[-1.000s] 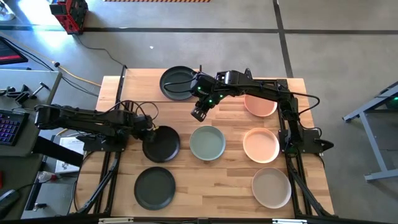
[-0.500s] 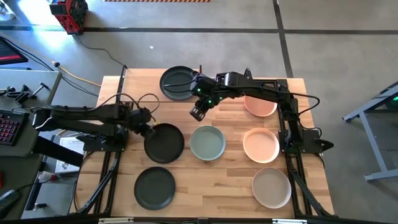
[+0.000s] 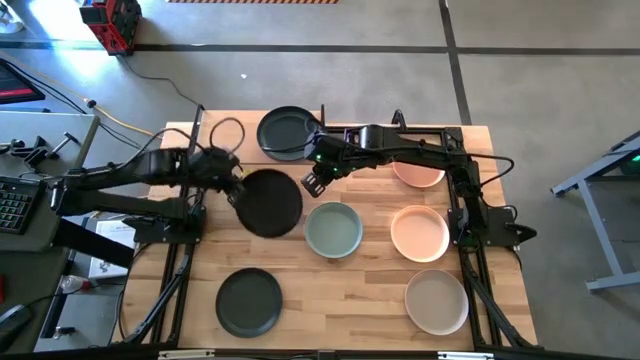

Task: Place and stack plates onto a shelf
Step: Stack the top black plate on top of the black plate on the shelf

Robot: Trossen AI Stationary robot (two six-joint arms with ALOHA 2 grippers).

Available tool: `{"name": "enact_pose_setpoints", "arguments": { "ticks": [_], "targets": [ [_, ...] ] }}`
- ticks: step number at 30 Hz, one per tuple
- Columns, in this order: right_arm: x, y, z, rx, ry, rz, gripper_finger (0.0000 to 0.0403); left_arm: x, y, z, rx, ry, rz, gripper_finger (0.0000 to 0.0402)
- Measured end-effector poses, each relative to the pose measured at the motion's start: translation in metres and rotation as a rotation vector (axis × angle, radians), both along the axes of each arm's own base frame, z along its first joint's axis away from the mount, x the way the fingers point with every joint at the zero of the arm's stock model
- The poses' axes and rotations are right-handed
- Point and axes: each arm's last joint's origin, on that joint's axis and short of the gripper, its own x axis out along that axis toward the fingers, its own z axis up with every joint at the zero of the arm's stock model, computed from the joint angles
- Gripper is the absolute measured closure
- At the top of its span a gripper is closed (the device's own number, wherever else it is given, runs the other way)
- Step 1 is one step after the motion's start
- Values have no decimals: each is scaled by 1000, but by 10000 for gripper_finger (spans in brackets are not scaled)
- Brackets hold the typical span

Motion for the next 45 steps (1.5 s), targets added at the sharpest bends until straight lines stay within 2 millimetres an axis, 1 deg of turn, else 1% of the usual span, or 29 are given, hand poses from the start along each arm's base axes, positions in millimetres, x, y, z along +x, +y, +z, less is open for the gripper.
{"name": "enact_pose_setpoints", "arguments": {
  "ticks": [4, 8, 12, 15, 20, 23, 29, 33, 37, 41, 45],
  "targets": [
    [0, 4, 0, -16, -10, -58, 338, -2, 11, 19, 87, -23, 29, 400],
    [0, 9, 2, -58, -19, -94, 338, -3, 23, 34, 165, -18, 60, 400],
    [-3, 12, 6, -108, -28, -113, 338, -1, 37, 45, 224, 5, 71, 399],
    [-3, 12, 6, -119, -26, -120, 338, 3, 49, 51, 265, 35, 74, 399],
    [-3, 11, 6, -123, -26, -123, 338, 16, 75, 57, 321, 92, 75, 399],
    [-3, 11, 6, -123, -26, -123, 338, 23, 92, 64, 319, 107, 89, 399],
    [-5, 11, 5, -147, -5, -132, 338, 34, 129, 80, 288, 81, 148, 399],
    [-7, 10, 4, -168, 23, -142, 338, 42, 154, 80, 203, 37, 164, 399],
    [-8, 9, 4, -169, 33, -143, 338, 45, 175, 70, 94, 31, 190, 399],
    [-8, 10, 3, -169, 36, -142, 338, 42, 188, 57, -24, 22, 199, 399],
    [-8, 10, 3, -169, 37, -142, 338, 38, 195, 52, -59, 38, 216, 399]
  ]
}}
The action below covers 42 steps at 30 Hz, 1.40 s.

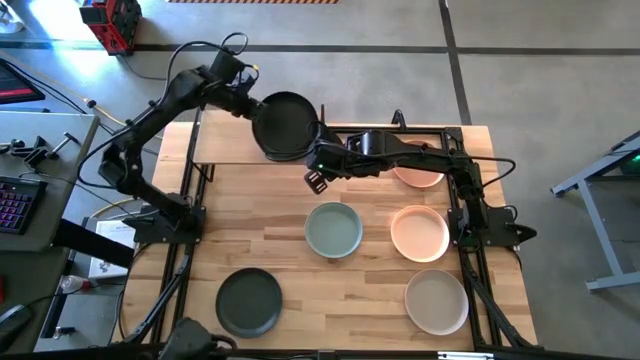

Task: Place and stack plates onto a shelf
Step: Stack the top black plate on top of the black plate on the shelf

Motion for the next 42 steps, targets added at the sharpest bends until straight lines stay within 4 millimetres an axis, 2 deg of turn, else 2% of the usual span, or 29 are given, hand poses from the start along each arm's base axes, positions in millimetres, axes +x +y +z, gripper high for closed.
{"name": "enact_pose_setpoints", "arguments": {
  "ticks": [6, 22, 30, 42],
  "targets": [
    [0, 0, 0, 0, 0, 0, 338, -3, 3, 0, 3, 4, 16, 399],
    [0, 1, 0, 10, -3, 5, 338, 7, 16, -16, -27, 27, 15, 399],
    [0, 1, 0, 11, -2, 6, 338, 8, 17, -16, -15, 20, 16, 397],
    [0, 1, 0, 10, -1, 8, 338, 8, 17, -16, -16, 20, 16, 336]
  ]
}}
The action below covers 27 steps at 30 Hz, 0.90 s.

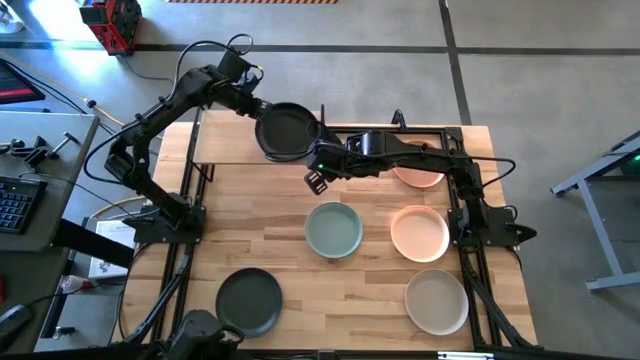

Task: Place and stack plates onto a shelf
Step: Stack the top black plate on top of the black plate on the shelf, then stack the black plate on top of the black plate on the shelf

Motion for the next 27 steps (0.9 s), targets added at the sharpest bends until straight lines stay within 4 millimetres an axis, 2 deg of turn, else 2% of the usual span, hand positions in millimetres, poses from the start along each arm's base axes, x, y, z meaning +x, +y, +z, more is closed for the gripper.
{"name": "enact_pose_setpoints", "arguments": {
  "ticks": [7, 10, 14, 18, 27],
  "targets": [
    [0, 0, 0, 0, 0, 0, 338, -1, -1, 2, 0, -8, -4, 326],
    [0, 0, 0, 14, -1, 7, 338, -4, -6, 15, 7, -36, -20, 329],
    [1, 3, -1, 120, -16, 34, 338, -8, -16, 39, -6, -101, -91, 330],
    [2, 9, -1, 220, -40, 63, 338, -15, -40, 58, -34, -126, -214, 330],
    [8, 42, 2, 215, -85, 176, 338, -38, -107, 76, -93, -41, -442, 332]
  ]
}}
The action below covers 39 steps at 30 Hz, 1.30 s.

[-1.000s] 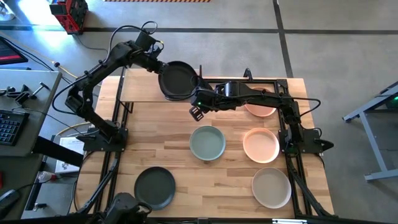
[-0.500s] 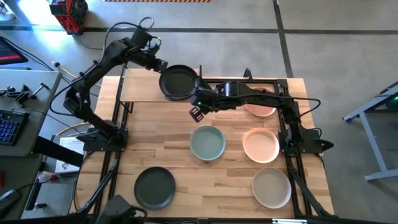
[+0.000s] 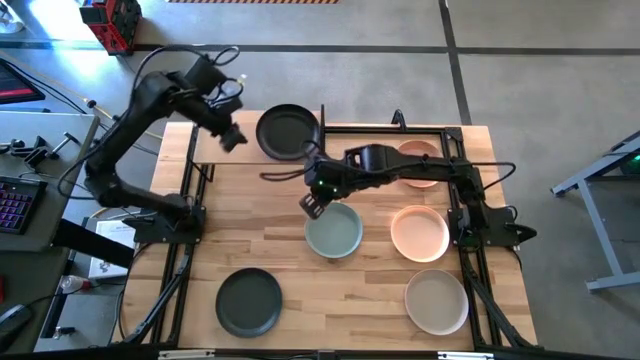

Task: Place and stack plates onto a shelf
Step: Stack the black plate on top of the black plate on the shelf

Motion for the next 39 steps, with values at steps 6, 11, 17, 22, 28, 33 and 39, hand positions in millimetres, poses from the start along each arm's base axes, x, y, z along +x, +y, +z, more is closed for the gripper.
{"name": "enact_pose_setpoints", "arguments": {
  "ticks": [6, 11, 17, 22, 28, 33, 39],
  "targets": [
    [6, 17, 4, 1, -81, 46, 338, -16, -37, 17, 19, -60, -35, 332],
    [7, 25, 6, -16, -107, 92, 338, -33, -64, 27, 14, -108, -44, 332],
    [7, 26, 6, -37, -101, 130, 338, -51, -86, 33, -33, -149, -16, 332],
    [7, 27, 6, -23, -97, 171, 338, -62, -99, 34, -92, -141, 7, 332],
    [6, 34, 6, -82, -84, 275, 338, -70, -110, 21, -160, -125, 25, 332],
    [6, 37, 6, -90, -83, 291, 319, -78, -118, -5, -221, -66, 39, 332],
    [6, 39, 6, -89, -85, 288, 275, -83, -124, -40, -307, 17, 85, 332]
  ]
}}
